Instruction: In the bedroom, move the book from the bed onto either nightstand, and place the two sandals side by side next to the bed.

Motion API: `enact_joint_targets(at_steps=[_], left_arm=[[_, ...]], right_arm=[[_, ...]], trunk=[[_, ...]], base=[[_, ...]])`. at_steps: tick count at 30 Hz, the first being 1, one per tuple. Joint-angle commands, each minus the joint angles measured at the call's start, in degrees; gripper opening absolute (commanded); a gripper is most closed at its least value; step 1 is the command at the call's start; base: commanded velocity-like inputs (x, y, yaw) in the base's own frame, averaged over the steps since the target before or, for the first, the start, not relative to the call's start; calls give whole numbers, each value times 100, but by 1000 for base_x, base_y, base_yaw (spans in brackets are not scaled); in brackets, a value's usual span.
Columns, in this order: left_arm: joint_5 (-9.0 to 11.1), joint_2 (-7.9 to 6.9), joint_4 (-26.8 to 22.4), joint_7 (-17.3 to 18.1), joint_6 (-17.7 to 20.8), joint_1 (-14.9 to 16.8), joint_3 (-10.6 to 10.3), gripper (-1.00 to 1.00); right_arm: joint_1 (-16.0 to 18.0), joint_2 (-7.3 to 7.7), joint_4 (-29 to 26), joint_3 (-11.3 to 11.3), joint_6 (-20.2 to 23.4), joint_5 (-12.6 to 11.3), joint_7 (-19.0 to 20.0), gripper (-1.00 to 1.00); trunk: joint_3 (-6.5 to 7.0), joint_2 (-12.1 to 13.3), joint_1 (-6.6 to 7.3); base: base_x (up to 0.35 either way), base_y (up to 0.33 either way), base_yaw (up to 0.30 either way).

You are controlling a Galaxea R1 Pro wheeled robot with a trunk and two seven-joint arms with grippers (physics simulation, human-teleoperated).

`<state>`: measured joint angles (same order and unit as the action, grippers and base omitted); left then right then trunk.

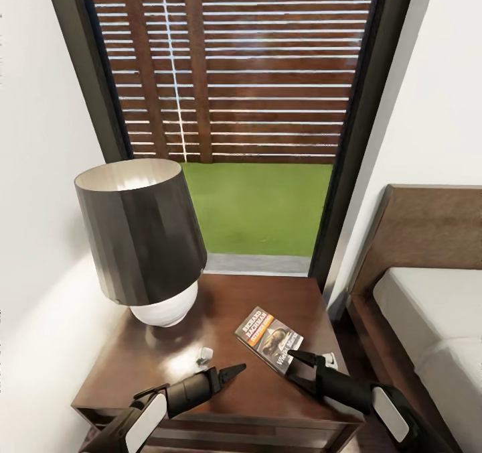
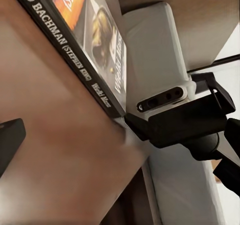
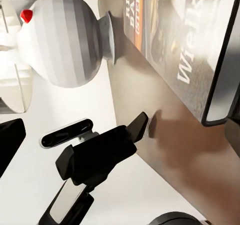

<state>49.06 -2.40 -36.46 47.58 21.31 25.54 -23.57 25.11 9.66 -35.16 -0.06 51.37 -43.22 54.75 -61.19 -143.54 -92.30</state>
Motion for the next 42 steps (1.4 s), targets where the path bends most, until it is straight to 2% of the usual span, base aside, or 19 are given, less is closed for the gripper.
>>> enact_joint_targets(at_steps=[1,24,42], left_arm=[[59,-6,-2,-2,48,4,-24,100],[51,69,-2,-3,48,4,-17,100],[51,71,-2,-3,48,4,-17,100]], right_arm=[[2,1,1,-1,22,-3,10,100],[2,-37,1,15,22,-4,14,100],[2,-36,-14,15,15,-15,35,100]], trunk=[[18,0,4],[527,30,63],[851,752,458]], base=[[0,0,0],[0,0,0],[0,0,0]])
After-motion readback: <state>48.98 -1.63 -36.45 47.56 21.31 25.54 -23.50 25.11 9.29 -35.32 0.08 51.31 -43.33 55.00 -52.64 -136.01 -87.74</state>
